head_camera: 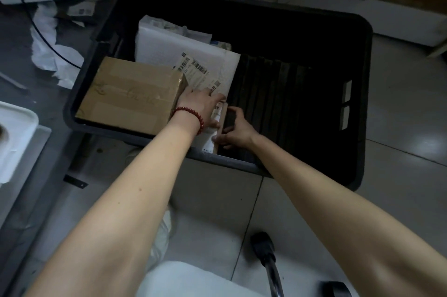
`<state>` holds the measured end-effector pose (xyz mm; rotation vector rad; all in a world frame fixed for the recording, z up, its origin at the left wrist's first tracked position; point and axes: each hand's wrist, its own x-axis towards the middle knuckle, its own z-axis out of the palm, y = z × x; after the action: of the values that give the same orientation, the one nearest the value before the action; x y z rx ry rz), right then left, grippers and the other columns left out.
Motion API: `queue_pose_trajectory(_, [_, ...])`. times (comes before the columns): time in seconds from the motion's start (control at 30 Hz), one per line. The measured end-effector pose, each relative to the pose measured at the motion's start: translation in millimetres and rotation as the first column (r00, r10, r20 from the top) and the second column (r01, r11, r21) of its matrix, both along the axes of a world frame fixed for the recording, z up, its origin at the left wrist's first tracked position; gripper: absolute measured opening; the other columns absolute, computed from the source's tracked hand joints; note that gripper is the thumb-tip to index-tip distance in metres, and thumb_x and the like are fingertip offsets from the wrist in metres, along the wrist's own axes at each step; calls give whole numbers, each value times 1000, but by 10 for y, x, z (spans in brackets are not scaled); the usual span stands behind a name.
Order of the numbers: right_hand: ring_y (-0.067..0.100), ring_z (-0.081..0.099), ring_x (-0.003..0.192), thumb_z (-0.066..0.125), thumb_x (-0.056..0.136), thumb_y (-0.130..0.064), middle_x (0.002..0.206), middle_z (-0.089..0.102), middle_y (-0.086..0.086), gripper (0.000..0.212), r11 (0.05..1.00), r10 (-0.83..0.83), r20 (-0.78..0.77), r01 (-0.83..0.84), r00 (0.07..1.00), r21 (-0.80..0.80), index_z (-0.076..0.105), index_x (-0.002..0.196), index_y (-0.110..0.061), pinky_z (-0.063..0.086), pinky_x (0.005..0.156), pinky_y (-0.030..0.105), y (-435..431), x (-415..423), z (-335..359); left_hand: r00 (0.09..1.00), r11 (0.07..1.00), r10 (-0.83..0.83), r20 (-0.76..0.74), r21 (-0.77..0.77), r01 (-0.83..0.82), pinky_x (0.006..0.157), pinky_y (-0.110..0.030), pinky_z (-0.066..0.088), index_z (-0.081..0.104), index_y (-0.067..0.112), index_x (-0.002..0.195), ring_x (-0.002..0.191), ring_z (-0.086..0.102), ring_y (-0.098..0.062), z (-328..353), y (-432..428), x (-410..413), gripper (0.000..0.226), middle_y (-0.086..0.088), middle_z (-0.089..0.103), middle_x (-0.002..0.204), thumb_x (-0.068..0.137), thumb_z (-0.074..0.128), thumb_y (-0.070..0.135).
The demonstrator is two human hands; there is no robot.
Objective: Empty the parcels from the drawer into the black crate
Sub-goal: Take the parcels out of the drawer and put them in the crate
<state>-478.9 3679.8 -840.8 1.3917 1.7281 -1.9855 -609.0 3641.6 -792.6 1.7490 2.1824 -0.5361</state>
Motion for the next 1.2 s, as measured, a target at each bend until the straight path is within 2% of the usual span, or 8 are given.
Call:
queue_pose_trajectory(0.2, [28,65,98,80,75,-12,123,57,17,93,995,33,57,-38,998,91,19,144,-23,57,56,26,-20,-187,16,987,997,-83,-135,-16,81,112,-44,17,33,27,142,130,42,-27,10,-50,44,59,-7,46,141,92,44,56])
queue_pose_trajectory(0.3, [29,64,103,82,73,-17,123,57,16,96,981,87,101,-103,991,165,19,145,-22,59,75,35,6,-201,21,989,999,-42,-139,-18,40,110,-43,20,34,23,141,126,46,-28,1,-63,113,64,-9,47,139,89,48,58])
queue_pose_trajectory(0.4, [28,57,118,80,75,-21,128,59,12,100,948,226,109,-244,968,206,13,149,-20,48,100,41,24,-98,21,989,1000,9,-150,-26,-13,109,-44,20,34,23,140,124,47,-28,5,-57,167,69,-9,47,138,85,54,58])
queue_pose_trajectory(0.5, [24,46,132,77,80,-20,140,53,9,99,917,375,78,-382,924,119,8,151,-20,37,111,42,75,48,48,985,998,51,-167,-13,-54,107,-44,21,36,24,139,122,49,-27,8,-86,205,67,-7,49,137,84,56,56])
queue_pose_trajectory(0.6, [21,42,136,74,84,-25,143,50,5,89,863,453,105,-465,886,200,15,150,-21,32,114,38,106,139,133,980,999,40,-193,5,-40,107,-43,21,39,22,136,121,50,-25,88,-133,242,58,-6,52,135,87,55,49])
queue_pose_trajectory(0.73, [25,44,133,64,89,-40,145,46,4,69,671,479,296,-563,826,483,28,146,-27,40,107,42,143,171,375,939,988,-148,-309,-8,153,114,-45,14,40,20,137,134,37,-28,339,-249,190,53,-9,48,140,92,50,46])
queue_pose_trajectory(0.87, [28,46,127,50,92,-54,141,48,5,59,394,396,510,-643,763,656,33,143,-30,42,94,43,160,169,683,954,992,-39,-297,106,74,109,-44,21,43,19,135,133,36,-27,694,-356,141,49,-7,48,140,94,42,48])
queue_pose_trajectory(1.2, [25,53,119,43,94,-55,134,56,2,50,212,385,345,-446,856,869,41,137,-30,47,83,38,-148,-132,1441,917,881,362,-168,384,-277,95,-42,33,54,25,125,118,49,-26,1541,-1076,-146,43,-3,60,121,91,46,50])
